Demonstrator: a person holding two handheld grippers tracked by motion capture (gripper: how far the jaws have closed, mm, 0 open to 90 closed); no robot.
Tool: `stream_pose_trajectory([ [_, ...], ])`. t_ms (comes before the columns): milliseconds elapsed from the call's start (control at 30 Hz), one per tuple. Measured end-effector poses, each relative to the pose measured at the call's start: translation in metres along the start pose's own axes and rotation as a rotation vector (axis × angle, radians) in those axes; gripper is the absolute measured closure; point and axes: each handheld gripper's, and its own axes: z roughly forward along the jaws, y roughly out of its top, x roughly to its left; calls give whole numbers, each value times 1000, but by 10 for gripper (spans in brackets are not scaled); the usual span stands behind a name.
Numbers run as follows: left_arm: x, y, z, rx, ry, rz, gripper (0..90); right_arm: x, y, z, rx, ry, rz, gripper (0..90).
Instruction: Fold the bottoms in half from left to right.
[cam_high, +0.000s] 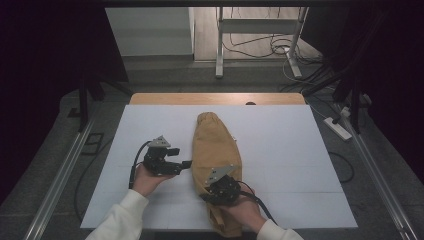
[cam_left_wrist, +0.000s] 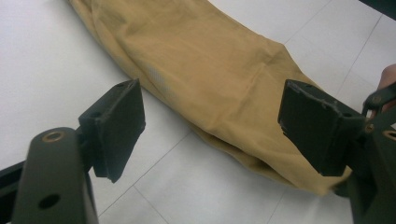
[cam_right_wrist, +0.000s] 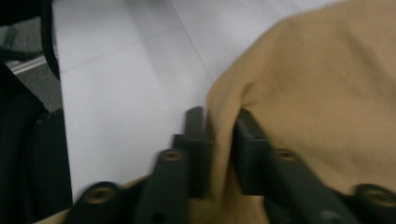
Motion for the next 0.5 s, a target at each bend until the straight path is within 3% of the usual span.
stream_pose_trajectory([
  [67,0,0,0,-2,0,-1,223,3,2,-5,-47,-18,-12,551],
  [167,1,0,-1,-3,-1,-1,222,4,6,-15,-100,-26,-4,466],
  [300,1,0,-1,-4,1,0,221,-2,6,-25,-131,-44,15,417],
  [500,2,-1,-1,4,3,-3,217,-26,-3,-34,-156,-71,72,375],
])
